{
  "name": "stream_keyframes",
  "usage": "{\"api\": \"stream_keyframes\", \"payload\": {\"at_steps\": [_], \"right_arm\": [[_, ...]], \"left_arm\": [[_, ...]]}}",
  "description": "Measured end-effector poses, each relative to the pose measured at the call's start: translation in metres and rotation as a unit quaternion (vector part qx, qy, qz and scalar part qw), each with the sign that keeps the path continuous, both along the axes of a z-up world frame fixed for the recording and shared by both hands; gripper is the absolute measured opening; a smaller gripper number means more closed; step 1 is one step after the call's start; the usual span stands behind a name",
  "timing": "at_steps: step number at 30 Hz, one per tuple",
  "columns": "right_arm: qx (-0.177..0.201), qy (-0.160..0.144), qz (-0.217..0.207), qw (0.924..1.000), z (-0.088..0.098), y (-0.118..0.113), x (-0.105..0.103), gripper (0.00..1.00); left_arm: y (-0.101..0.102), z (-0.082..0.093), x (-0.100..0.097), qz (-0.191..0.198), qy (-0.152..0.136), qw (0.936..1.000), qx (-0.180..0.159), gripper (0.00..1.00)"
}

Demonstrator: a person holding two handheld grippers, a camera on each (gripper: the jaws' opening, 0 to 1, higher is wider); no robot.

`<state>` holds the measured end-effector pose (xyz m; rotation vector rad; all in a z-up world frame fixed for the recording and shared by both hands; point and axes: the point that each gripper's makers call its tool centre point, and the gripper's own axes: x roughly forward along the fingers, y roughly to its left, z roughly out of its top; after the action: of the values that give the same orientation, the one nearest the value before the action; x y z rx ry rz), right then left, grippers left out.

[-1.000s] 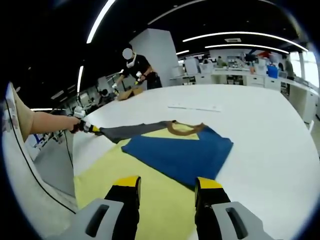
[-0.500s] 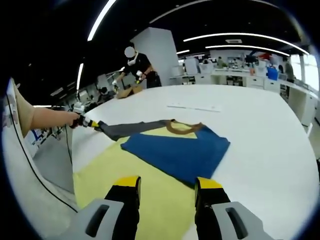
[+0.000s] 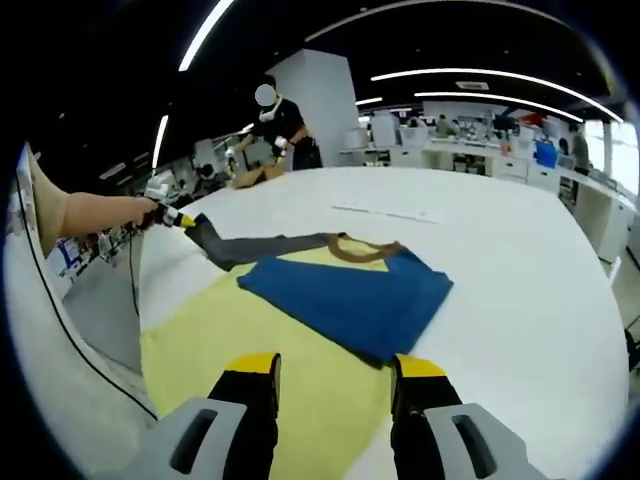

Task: Fold the garment on the visible template until the final outline fits inside the template.

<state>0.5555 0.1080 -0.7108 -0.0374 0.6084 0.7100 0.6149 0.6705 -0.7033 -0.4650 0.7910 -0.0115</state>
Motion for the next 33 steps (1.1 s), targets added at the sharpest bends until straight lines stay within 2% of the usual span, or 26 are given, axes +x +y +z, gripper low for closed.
{"api": "stream_keyframes", "payload": {"at_steps": [5, 11, 17, 20, 23, 28, 31, 33], "right_arm": [[-0.006, 0.0, 0.001, 1.0, -0.001, -0.003, -0.003, 0.41], [-0.009, 0.0, 0.001, 1.0, -0.003, -0.005, -0.004, 0.41], [-0.019, -0.002, 0.007, 0.9998, -0.006, -0.006, -0.005, 0.41], [-0.025, -0.002, 0.011, 0.9996, -0.007, -0.006, -0.005, 0.41], [-0.027, -0.001, 0.013, 0.9996, -0.008, -0.007, -0.005, 0.41], [-0.025, -0.001, 0.015, 0.9996, -0.008, -0.007, -0.004, 0.42], [-0.024, -0.002, 0.016, 0.9996, -0.008, -0.007, -0.004, 0.41], [-0.024, -0.001, 0.016, 0.9996, -0.008, -0.008, -0.004, 0.41]], "left_arm": [[-0.005, 0.018, 0.005, -0.02, -0.011, 0.9997, 0.007, 0.0], [-0.012, 0.031, 0.009, -0.064, -0.004, 0.9973, 0.035, 0.0], [-0.018, 0.045, 0.015, -0.084, -0.007, 0.9958, 0.037, 0.0], [-0.017, 0.049, 0.021, -0.09, -0.005, 0.9953, 0.035, 0.0], [-0.014, 0.05, 0.028, -0.113, -0.002, 0.9923, 0.051, 0.0], [-0.031, 0.065, 0.042, -0.137, -0.028, 0.9896, 0.034, 0.0], [-0.039, 0.074, 0.05, -0.149, -0.047, 0.9869, 0.04, 0.0], [-0.047, 0.077, 0.053, -0.159, -0.046, 0.9855, 0.039, 0.0]]}}
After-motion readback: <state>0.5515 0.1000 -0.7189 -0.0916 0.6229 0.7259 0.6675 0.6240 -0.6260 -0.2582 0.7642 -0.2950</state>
